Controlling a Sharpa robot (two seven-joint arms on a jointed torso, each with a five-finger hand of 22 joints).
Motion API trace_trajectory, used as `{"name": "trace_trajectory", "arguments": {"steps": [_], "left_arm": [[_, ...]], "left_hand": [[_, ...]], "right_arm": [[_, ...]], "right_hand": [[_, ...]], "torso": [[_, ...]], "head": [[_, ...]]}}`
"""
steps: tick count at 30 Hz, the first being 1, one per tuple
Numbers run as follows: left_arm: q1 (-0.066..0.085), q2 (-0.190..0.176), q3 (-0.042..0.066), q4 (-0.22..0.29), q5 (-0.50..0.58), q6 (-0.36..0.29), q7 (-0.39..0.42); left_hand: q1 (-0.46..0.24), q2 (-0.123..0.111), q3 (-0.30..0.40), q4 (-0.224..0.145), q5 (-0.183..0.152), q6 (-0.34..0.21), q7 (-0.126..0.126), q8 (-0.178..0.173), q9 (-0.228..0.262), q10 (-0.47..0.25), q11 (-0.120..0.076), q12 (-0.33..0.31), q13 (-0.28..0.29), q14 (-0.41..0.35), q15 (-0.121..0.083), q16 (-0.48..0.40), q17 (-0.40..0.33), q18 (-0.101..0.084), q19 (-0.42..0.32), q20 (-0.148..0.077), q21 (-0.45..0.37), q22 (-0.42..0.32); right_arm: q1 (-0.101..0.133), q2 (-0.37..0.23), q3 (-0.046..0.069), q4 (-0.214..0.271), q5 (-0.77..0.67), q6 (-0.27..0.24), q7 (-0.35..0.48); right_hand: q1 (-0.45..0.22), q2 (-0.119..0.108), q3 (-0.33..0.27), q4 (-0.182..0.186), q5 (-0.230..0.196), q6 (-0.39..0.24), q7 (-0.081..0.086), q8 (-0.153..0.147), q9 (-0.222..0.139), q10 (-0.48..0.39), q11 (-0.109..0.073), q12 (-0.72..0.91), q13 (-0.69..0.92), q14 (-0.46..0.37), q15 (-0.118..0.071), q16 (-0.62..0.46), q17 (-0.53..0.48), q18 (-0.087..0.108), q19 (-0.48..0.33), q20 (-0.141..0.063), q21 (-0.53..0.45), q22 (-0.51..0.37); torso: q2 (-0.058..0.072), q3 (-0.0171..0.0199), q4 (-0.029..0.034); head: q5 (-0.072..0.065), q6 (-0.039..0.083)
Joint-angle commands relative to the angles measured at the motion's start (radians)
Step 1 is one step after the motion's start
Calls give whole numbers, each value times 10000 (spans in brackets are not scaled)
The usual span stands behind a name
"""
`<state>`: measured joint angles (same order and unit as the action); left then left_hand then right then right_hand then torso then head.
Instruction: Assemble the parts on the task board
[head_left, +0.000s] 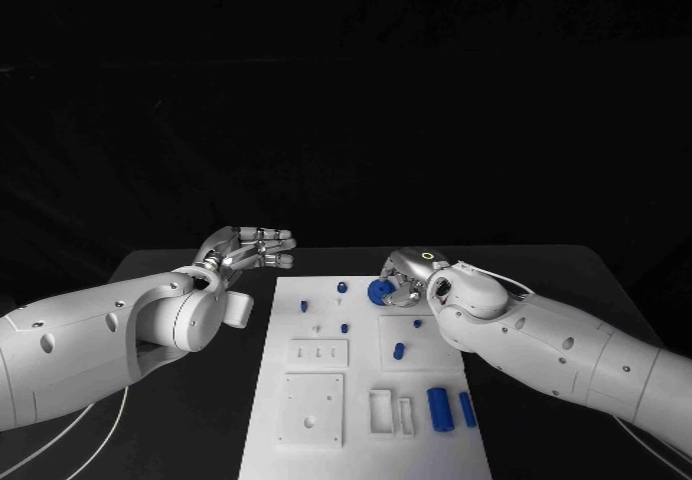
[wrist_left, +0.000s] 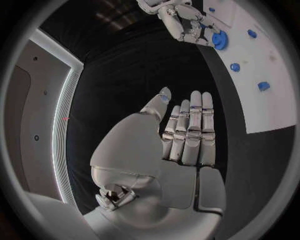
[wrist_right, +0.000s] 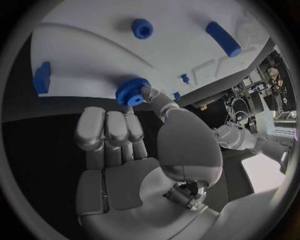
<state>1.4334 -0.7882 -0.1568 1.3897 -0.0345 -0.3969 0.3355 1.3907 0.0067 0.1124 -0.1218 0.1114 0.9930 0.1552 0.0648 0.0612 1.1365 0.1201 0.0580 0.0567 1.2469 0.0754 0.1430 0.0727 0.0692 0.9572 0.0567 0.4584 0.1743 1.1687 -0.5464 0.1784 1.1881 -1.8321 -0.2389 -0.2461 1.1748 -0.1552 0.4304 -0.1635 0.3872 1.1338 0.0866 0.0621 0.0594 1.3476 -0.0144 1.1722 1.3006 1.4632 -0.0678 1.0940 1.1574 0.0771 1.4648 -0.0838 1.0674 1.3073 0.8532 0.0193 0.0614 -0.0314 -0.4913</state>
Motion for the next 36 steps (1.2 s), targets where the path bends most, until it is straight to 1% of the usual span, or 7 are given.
{"name": "trace_trajectory", "arguments": {"steps": [1, 8, 15, 19, 28, 34, 36], "left_arm": [[12, -6, 6, 38, 5, 0, 30], [12, -26, 6, 68, 5, -30, 27], [12, 13, 6, 82, 5, -17, 24], [12, 27, 6, 84, 4, -14, 21], [13, 62, 6, 69, 4, -4, 21], [14, 101, 6, 51, 5, 17, 19], [14, 110, 6, 41, 5, 18, 20]], "left_hand": [[-111, 22, 41, 1, 34, -10, -32, 10, 17, 20, -14, 23, 7, 31, -2, 41, -6, -34, -46, -10, 20, 9], [-111, 22, 41, 1, 34, -10, -32, 10, 17, 20, -14, 23, 7, 31, -2, 41, -6, -34, -46, -10, 20, 9], [-111, 22, 41, 1, 34, -10, -32, 10, 17, 20, -14, 23, 7, 31, -2, 41, -6, -34, -46, -10, 20, 9], [-119, 0, 90, -10, 26, -14, -32, 8, 16, 21, -14, 24, 7, 24, 0, 45, -6, -32, -100, -7, 94, 39], [-151, -10, 78, 12, -60, -17, -31, 7, 16, 17, -12, 24, 7, 25, 3, 49, -5, -34, -109, 0, 103, 37], [-172, -3, 43, 53, -190, -18, -31, 9, 17, 17, -10, 24, 8, 21, 7, 54, -4, -37, -96, 8, 85, 12], [-172, -3, 43, 53, -190, -18, -31, 9, 17, 17, -10, 24, 8, 21, 7, 54, -4, -37, -96, 8, 85, 12]], "right_arm": [[4, 5, 11, 306, -212, -593, -343], [1, 308, 17, 649, -517, -896, -461], [-26, 774, -2, 503, -761, -1067, -532], [-36, 1046, -102, 290, -867, -1075, -562], [-54, 1409, -381, -98, -872, -899, -561], [-101, 1518, -457, -209, -871, -750, -573], [-118, 1561, -472, -255, -871, -717, -572]], "right_hand": [[110, 0, -11, 115, -61, 272, -82, -2, 50, 44, 10, 27, 18, -5, -75, 43, -35, -102, 282, -85, 105, 1402], [145, -29, -17, 204, -124, 280, -88, 0, 51, 36, 12, -8, 12, -11, -77, 38, -72, -109, 276, -87, 120, 1402], [193, -61, 37, 271, -160, 281, -89, -1, 50, 25, 13, -50, -2, -21, -82, 20, -113, -109, 267, -94, 98, 1395], [200, -66, 46, 272, -166, 275, -84, -2, 49, 27, 16, -55, -3, -22, -83, 14, -123, -108, 266, -95, 91, 1393], [201, -71, 50, 279, -174, 268, -83, -3, 49, 26, 19, -65, -8, -26, -84, -4, -147, -110, 265, -96, 83, 1391], [188, -56, 11, 302, -255, 232, -75, -3, 47, 13, 28, -98, -25, -29, -84, -25, -178, -112, 262, -99, 57, 1385], [188, -56, 11, 302, -255, 232, -75, -3, 47, 13, 28, -98, -25, -29, -84, -25, -178, -112, 262, -99, 57, 1385]], "torso": [[3, -7, 8], [0, 11, -3], [29, -13, 63], [27, -16, 68], [17, 1, 38], [32, 1, 41], [18, 2, 21]], "head": [[12, 22], [59, 58], [40, 74], [48, 43], [92, -16], [104, -9], [126, -26]]}}
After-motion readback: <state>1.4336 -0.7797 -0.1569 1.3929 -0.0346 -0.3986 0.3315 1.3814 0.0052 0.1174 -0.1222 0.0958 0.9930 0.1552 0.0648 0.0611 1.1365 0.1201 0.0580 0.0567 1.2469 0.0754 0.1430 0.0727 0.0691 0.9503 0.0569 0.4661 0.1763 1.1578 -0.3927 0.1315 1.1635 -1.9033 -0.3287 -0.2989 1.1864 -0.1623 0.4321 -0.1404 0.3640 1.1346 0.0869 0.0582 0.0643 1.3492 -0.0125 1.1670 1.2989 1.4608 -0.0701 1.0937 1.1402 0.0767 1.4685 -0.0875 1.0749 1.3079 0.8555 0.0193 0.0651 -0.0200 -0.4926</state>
